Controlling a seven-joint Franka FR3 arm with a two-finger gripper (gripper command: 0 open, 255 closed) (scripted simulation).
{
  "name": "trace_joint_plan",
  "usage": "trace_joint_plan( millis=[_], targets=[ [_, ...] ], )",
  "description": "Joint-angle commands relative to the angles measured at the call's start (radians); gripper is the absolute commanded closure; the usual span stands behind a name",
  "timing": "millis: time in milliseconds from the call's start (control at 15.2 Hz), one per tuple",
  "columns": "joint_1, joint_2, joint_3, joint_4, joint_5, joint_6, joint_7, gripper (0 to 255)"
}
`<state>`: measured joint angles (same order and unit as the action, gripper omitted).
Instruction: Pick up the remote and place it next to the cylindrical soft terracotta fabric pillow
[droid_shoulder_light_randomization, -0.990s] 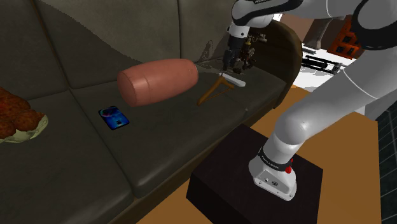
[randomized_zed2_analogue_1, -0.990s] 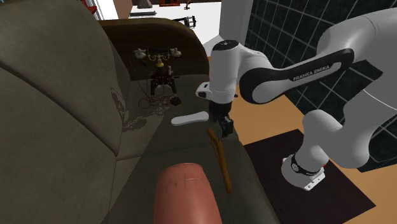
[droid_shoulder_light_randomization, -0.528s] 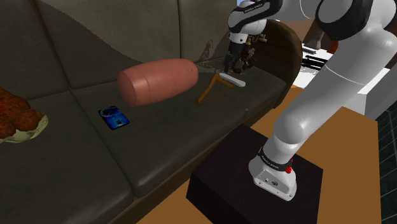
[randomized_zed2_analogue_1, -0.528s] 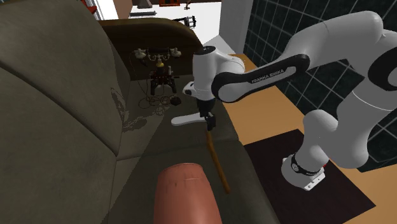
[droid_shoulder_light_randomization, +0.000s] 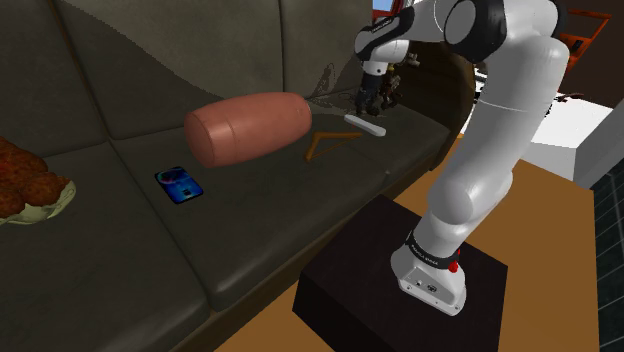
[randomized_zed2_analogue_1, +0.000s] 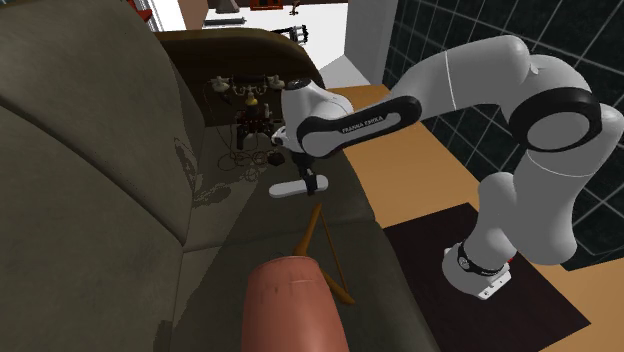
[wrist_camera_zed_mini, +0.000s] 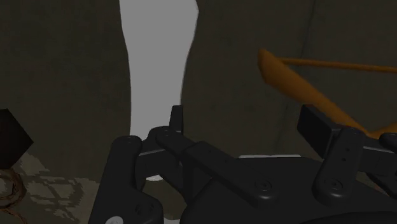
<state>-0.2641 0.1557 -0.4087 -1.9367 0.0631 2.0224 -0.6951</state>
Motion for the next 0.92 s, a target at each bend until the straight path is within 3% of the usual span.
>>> trace_joint_plan(
  millis=[0,264,858],
  targets=[
    [-0.029,0.075,-0.012,0.063,0.028,0.004,-0.041,0],
    [-0.089,0.221,-0.017,0.201,0.08,-0.005,-0.097,0],
    [-0.095,0.258,-0.007,0.148,0.1,0.083,-0.11,0]
  ],
)
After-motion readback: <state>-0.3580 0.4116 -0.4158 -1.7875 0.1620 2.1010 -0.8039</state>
